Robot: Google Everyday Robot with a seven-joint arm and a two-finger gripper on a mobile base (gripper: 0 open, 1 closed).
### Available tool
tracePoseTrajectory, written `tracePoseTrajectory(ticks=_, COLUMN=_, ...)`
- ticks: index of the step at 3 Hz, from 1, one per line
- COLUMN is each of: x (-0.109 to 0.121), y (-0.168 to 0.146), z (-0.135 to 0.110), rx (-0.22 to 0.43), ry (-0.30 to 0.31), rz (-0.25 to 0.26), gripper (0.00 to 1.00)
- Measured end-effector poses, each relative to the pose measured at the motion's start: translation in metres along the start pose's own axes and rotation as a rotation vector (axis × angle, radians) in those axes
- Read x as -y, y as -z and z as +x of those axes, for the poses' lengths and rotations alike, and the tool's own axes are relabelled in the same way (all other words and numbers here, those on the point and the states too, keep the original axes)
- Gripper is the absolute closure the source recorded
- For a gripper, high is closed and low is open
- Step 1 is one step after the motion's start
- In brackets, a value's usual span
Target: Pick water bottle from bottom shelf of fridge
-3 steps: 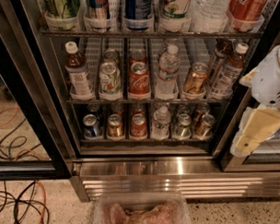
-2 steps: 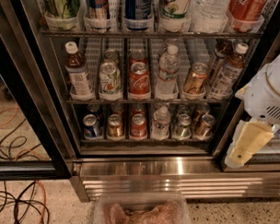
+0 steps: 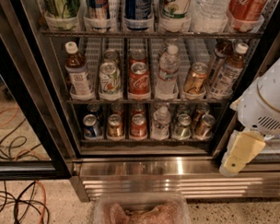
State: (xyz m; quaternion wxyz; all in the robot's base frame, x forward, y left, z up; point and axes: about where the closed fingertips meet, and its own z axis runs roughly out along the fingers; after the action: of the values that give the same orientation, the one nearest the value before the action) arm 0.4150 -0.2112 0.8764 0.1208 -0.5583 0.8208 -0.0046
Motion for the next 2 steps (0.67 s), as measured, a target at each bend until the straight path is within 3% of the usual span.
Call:
tracePoseTrajectory(ticks=1, x=-0.019, y=-0.030, z=-0.002, rx=0.026, ry=-0.060, rz=-0.041, gripper=0.00)
tracePoseTrajectory(ticks=2, x=-0.038, y=-0.080, z=-0.006, rx=0.044, ry=-0.162, rz=-0.083, gripper=0.00)
